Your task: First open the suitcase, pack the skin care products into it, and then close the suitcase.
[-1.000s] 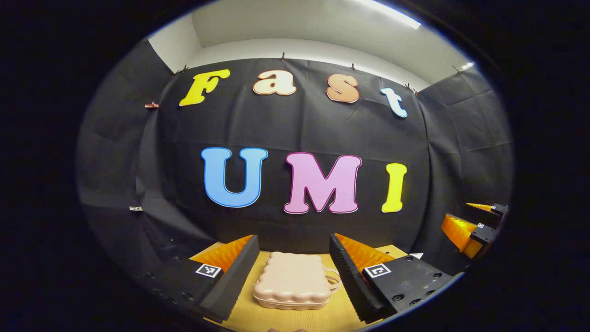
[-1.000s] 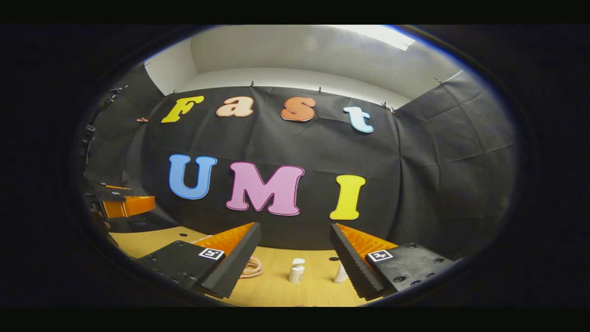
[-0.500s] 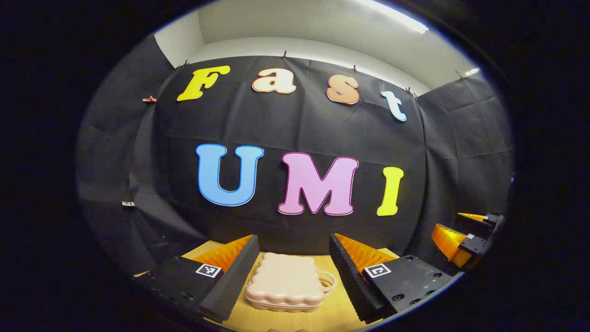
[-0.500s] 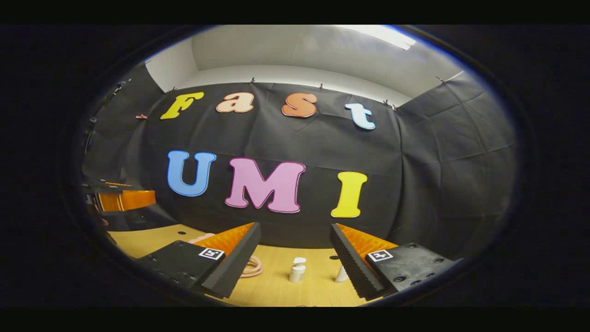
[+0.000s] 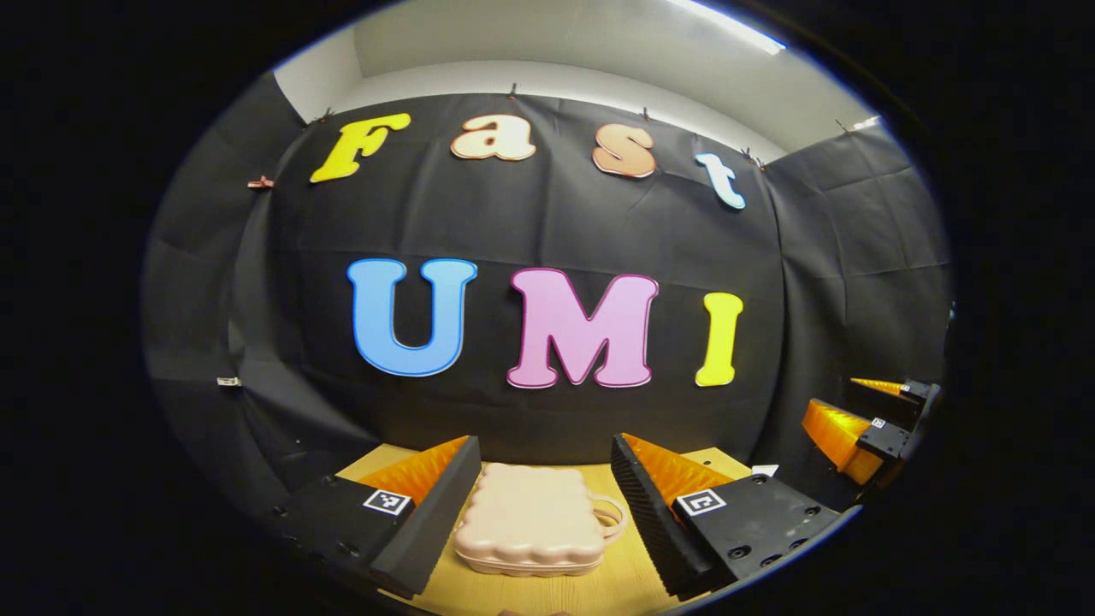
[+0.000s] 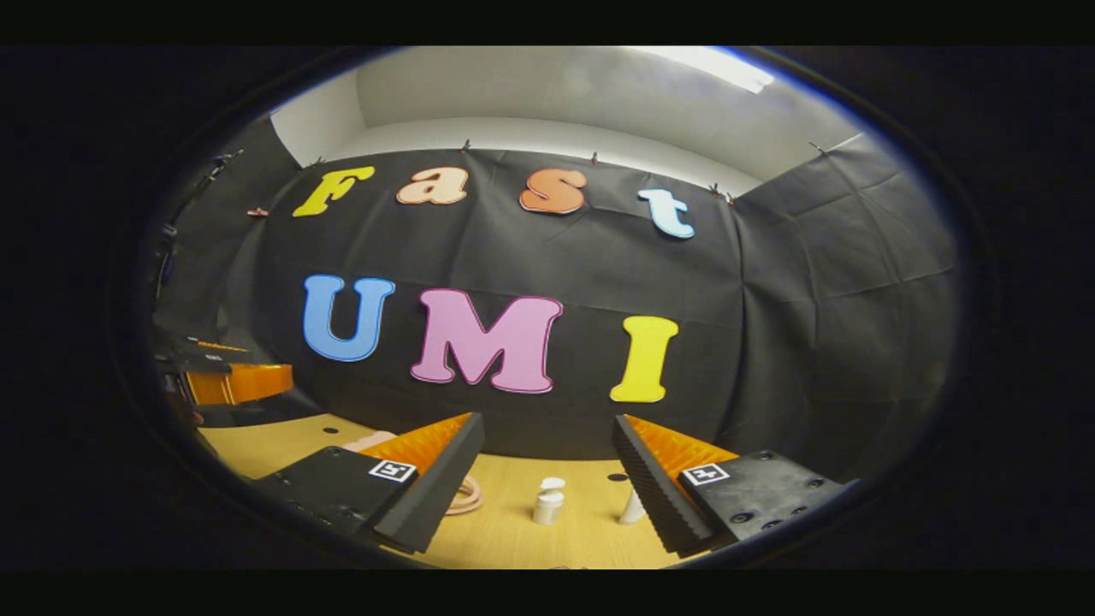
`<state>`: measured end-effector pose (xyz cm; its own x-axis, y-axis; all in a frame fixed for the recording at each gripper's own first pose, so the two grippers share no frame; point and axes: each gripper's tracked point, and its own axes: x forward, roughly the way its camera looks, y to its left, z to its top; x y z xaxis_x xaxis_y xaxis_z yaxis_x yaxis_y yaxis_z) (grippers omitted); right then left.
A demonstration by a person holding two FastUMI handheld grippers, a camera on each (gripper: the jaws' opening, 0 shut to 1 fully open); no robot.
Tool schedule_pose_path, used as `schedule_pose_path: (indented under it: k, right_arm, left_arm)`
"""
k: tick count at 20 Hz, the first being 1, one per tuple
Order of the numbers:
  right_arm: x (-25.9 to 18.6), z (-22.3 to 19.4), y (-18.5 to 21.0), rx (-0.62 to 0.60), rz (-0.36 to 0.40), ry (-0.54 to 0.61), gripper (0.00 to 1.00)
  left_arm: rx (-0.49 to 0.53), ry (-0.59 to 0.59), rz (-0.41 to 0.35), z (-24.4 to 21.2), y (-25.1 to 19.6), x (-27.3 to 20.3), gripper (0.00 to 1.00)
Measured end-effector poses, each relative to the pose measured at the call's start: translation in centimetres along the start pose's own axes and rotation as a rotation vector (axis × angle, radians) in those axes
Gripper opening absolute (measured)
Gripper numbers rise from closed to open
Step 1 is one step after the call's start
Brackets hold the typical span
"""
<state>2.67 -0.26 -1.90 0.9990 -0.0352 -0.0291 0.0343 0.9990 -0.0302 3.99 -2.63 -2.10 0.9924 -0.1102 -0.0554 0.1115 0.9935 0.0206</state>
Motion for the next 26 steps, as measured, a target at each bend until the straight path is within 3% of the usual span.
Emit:
schedule_pose_path:
  k: [7,12,18,24,26]
  right_arm:
    - [2.2,-2.1,-3.1,-0.009,-0.025,0.038,0.96]
    - [4.9,-5.1,-6.0,-0.006,-0.035,0.080,0.96]
    - [6.5,-10.3,-9.2,-0.047,-0.072,0.173,0.96]
    - [7.1,-13.3,-11.6,-0.135,-0.091,0.207,0.96]
    - [7.2,-14.0,-11.1,-0.142,-0.077,0.211,0.96]
  left_arm:
    - [-0.050,0.113,-0.081,-5.2,-6.7,9.3,0.97]
    - [-0.058,0.258,-0.099,-12.6,-10.7,17.5,0.97]
    - [-0.047,0.445,-0.152,-21.6,-15.0,22.3,0.97]
    - [-0.046,0.605,-0.021,-29.0,-14.7,24.4,0.95]
    - [-0.033,0.665,0.069,-31.8,-14.0,25.0,0.90]
